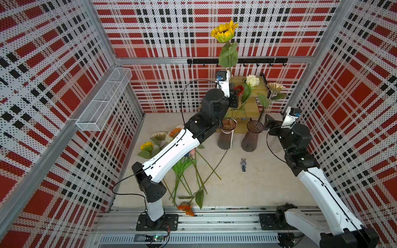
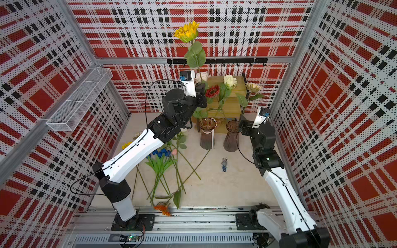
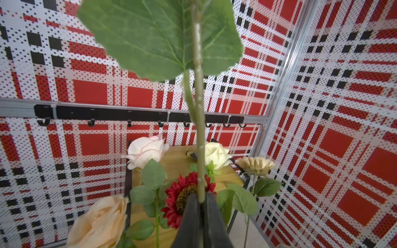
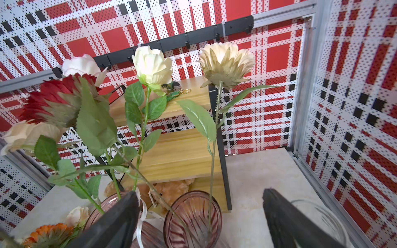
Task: Arrange the flowers in different vases according to their variety
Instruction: Insert the flower into the vase.
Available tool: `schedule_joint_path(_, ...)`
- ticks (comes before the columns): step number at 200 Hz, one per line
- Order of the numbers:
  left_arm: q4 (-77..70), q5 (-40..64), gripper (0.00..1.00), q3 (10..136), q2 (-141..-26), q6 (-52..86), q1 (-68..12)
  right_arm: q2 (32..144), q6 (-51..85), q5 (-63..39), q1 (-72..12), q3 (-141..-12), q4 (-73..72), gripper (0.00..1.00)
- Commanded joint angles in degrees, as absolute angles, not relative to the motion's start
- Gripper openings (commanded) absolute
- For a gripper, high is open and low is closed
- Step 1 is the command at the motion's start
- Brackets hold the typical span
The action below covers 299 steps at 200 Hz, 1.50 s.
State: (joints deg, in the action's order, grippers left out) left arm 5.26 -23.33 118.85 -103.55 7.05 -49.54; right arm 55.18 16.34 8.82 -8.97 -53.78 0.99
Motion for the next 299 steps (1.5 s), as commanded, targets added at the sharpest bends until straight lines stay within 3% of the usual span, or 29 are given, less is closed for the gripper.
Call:
schedule_joint_path(1, -7.46, -21.04, 0.0, 116.12, -104.53, 4.63, -51.55, 50.89, 18.51, 11.08, -8.62, -50.49, 8.53, 0.96)
schedule_joint_path(85, -17.42, -18.5, 0.0, 125.77, -119.0, 4.15, -52.87, 42.41, 19.99, 13.41, -8.4, -48.43, 17.21, 0.97)
schedule_joint_path(140, -22.24, -18.38, 0.0, 125.29, -123.97, 5.43, -52.89, 40.96, 18.77, 13.44, -8.24, -49.17, 18.92, 0.97)
schedule_joint_path(200, -17.21, -17.53, 0.0, 126.94, -128.38, 9.33, -52.69, 40.6, 18.85, 12.75, -8.2, -48.73, 19.12, 0.98)
schedule_joint_path(219, -12.55, -15.53, 0.46, 129.28, -129.76, 12.05, -52.13, 40.95, 18.96, 12.4, -8.18, -48.69, 18.97, 0.98)
schedule_joint_path(228, -11.21, -14.95, 0.58, 129.34, -129.61, 12.37, -52.2, 41.18, 18.98, 12.35, -8.17, -48.82, 18.89, 0.97)
schedule_joint_path(234, -10.46, -14.84, 0.83, 129.22, -129.28, 12.35, -52.28, 41.3, 18.86, 12.29, -8.21, -48.94, 18.89, 0.98)
schedule_joint_path(240, -9.99, -14.9, 0.92, 128.69, -128.66, 12.08, -52.49, 41.39, 18.8, 12.21, -8.17, -49.04, 18.87, 0.98)
schedule_joint_path(299, -9.47, -17.68, 0.95, 118.52, -117.97, 10.11, -53.66, 43.34, 16.79, 7.45, -8.33, -48.15, 18.34, 0.96)
